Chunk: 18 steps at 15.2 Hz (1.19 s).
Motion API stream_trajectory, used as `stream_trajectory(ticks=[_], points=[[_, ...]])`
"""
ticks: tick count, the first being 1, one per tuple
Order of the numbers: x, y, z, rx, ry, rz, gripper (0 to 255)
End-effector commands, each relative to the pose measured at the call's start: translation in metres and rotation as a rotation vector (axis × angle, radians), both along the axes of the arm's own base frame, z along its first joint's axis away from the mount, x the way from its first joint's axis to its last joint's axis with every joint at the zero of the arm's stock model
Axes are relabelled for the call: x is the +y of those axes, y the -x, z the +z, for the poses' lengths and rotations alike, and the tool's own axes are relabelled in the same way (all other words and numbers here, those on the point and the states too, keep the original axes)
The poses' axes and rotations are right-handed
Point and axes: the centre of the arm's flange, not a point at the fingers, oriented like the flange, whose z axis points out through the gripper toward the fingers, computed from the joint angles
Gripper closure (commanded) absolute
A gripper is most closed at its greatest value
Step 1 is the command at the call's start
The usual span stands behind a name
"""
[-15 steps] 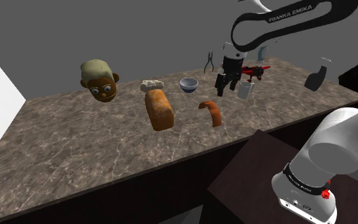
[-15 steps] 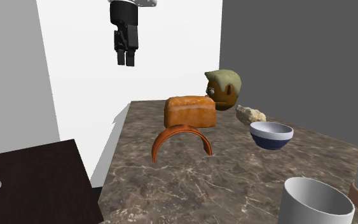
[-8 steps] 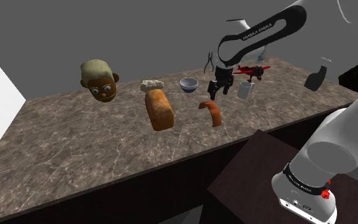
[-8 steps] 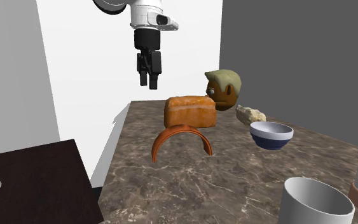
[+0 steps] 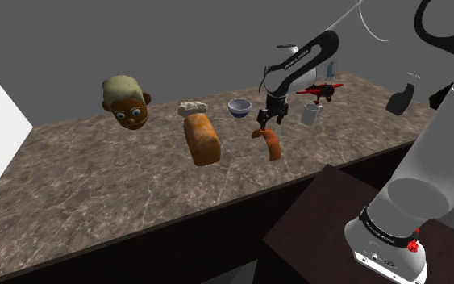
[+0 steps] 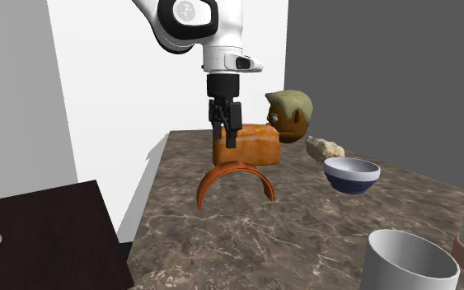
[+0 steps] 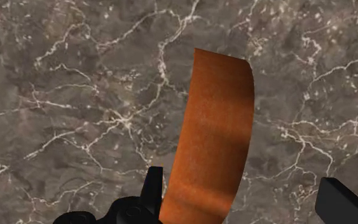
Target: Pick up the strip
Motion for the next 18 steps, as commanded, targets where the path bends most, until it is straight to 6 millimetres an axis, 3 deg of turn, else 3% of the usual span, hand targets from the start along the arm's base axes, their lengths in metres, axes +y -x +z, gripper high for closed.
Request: stream_trajectory(ticks=[1, 9, 11, 12, 18], points=[[-0.011, -0.012, -0.016, -0.005, 0.007, -0.023, 0], [-0.012, -0.013, -0.057, -0.005, 0.008, -0.024, 0], [-0.012, -0.013, -0.057, -0.005, 0.008, -0.024, 0], [-0.012, -0.013, -0.057, -0.005, 0.008, -0.024, 255], [-0.012, -0.013, -0.057, -0.005, 0.008, -0.024, 255]])
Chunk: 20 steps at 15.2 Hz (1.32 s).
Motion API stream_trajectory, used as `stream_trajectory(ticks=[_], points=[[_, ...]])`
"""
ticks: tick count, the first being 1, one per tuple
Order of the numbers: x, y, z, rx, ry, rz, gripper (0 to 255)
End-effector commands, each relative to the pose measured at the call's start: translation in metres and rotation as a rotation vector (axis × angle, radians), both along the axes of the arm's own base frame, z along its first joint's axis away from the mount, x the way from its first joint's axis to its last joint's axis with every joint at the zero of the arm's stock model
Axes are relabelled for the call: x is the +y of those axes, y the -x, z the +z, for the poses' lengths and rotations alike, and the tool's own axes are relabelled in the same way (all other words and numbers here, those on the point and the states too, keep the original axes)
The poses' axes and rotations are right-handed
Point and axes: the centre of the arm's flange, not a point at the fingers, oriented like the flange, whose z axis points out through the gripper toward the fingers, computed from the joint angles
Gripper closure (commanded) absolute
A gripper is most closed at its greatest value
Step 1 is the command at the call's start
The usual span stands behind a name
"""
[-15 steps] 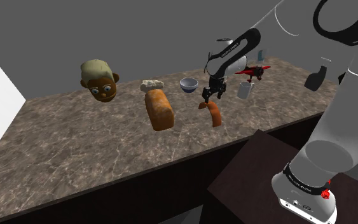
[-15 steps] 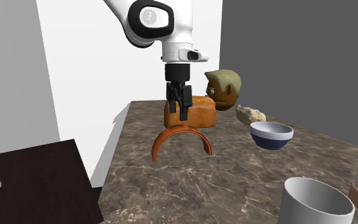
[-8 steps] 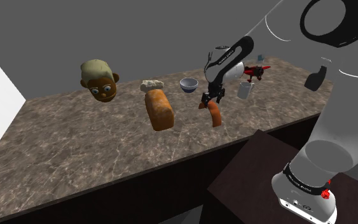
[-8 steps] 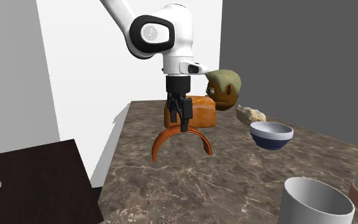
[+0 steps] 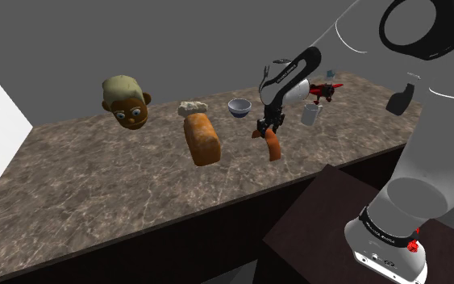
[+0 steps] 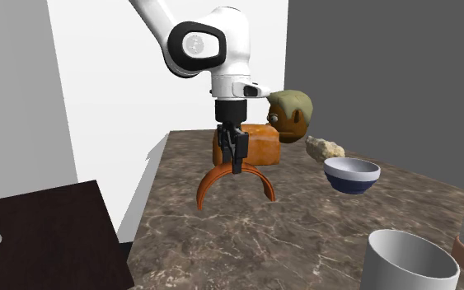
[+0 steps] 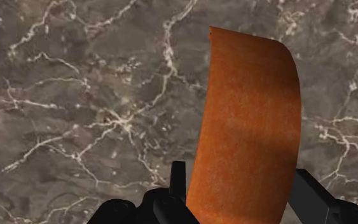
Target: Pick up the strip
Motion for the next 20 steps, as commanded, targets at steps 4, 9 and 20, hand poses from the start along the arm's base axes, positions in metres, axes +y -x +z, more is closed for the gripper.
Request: stream_trajectory(ticks=[4, 9, 20], points=[[0.0, 0.0, 0.004, 0.002, 0.0, 0.002, 255], [0.0, 0.0, 0.03, 0.002, 0.0, 0.002, 255], [0.0, 0.0, 0.079, 0.002, 0.0, 0.002, 255]])
